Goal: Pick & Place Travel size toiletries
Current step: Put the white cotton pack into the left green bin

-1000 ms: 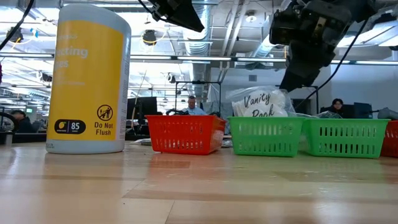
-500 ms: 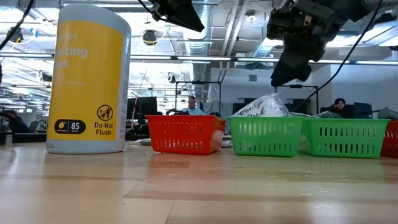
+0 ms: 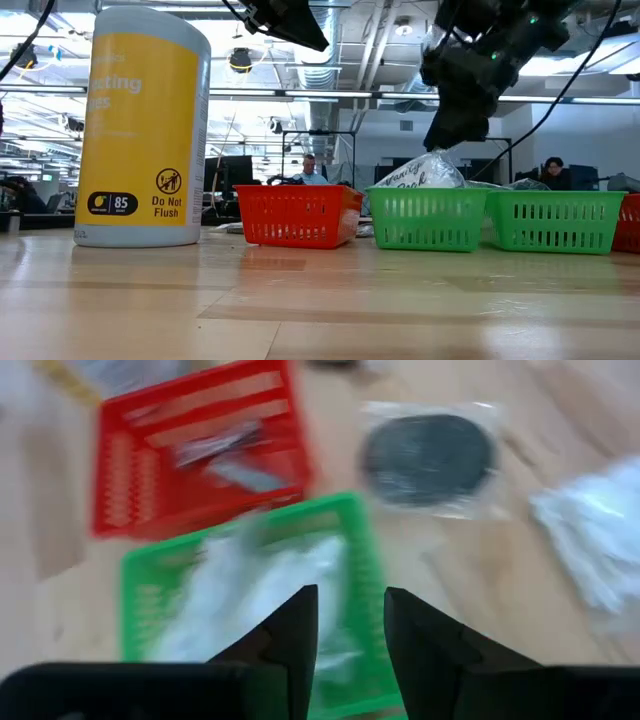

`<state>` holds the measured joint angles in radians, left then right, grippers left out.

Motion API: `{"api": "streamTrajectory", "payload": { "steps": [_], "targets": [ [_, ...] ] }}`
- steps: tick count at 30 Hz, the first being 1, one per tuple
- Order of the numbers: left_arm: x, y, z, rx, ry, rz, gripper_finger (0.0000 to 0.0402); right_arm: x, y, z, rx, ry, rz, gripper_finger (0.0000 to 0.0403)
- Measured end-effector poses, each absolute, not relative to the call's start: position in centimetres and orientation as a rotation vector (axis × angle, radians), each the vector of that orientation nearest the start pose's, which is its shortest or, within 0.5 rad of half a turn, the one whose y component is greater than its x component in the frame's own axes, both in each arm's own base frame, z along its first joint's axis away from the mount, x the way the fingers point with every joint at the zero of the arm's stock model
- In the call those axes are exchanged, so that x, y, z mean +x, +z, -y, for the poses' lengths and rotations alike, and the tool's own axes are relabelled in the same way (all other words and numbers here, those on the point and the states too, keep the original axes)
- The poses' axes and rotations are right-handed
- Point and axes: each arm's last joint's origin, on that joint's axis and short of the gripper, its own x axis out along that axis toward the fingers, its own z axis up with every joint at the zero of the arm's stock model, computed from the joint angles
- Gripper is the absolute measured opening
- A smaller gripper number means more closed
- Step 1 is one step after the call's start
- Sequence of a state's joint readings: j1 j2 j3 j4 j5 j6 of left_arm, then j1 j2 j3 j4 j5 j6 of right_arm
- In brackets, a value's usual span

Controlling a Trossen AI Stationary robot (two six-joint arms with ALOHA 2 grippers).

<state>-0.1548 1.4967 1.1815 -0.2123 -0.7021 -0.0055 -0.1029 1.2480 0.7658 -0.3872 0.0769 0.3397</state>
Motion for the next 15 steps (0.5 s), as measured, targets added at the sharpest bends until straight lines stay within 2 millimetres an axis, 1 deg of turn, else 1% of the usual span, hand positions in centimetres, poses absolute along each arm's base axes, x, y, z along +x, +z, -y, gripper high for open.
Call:
{"api": "streamTrajectory", "payload": {
  "steps": [8,15],
  "targets": [
    [32.9,30.3,3.2,0.216,0.536,-0.483,0.0025,22.9,21.7,7.4,0.431,-0.513,-0.837,0.0108],
    [32.9,30.3,3.2,0.212,0.536,-0.475,0.0025,21.9,21.6,10.1,0.421,-0.586,-0.84,0.0108]
  ]
}}
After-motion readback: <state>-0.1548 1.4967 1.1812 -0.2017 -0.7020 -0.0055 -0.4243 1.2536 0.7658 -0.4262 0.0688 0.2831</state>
